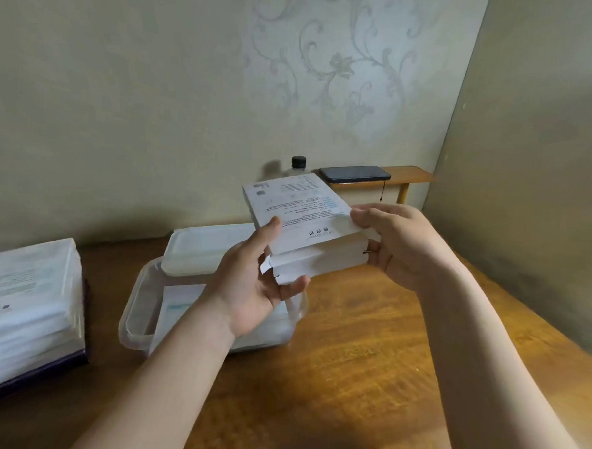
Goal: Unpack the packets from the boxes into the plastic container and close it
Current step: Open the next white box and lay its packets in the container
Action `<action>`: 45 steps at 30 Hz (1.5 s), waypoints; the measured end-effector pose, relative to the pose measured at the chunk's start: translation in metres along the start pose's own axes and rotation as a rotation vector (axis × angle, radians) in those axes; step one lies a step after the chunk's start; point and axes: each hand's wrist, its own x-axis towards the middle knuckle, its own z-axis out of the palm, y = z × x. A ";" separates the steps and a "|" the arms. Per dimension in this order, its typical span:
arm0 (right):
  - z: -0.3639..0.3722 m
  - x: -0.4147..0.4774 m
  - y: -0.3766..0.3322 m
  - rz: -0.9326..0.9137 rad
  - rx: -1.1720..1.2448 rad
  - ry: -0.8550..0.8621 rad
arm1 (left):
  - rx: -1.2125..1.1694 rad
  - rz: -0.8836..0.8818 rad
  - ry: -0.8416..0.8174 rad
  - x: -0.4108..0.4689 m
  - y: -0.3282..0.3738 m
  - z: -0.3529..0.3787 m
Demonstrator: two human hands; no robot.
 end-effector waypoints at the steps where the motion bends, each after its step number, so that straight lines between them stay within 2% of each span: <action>1: -0.012 0.000 0.003 0.007 0.020 0.034 | 0.022 -0.011 0.005 0.004 -0.007 0.008; 9: -0.094 0.000 0.037 0.108 0.043 0.289 | 0.317 -0.021 0.142 0.046 -0.074 0.050; 13: -0.124 0.002 0.058 0.148 0.047 0.439 | 0.476 -0.032 0.128 0.069 -0.104 0.070; 17: -0.148 0.004 0.082 0.157 -0.171 0.551 | 0.690 -0.020 0.123 0.090 -0.131 0.088; 21: -0.163 0.006 0.099 0.123 -0.471 0.547 | 0.845 -0.030 0.146 0.103 -0.148 0.094; 24: -0.169 0.009 0.108 0.157 -0.566 0.530 | 0.941 -0.023 0.181 0.105 -0.155 0.092; 29: -0.170 0.010 0.119 0.163 -0.641 0.484 | 0.995 -0.012 0.170 0.107 -0.159 0.084; 36: -0.167 0.011 0.117 0.223 -0.683 0.504 | 1.088 -0.023 0.154 0.106 -0.161 0.081; 45: -0.163 0.013 0.105 0.279 -0.753 0.546 | 1.091 -0.031 0.140 0.101 -0.153 0.079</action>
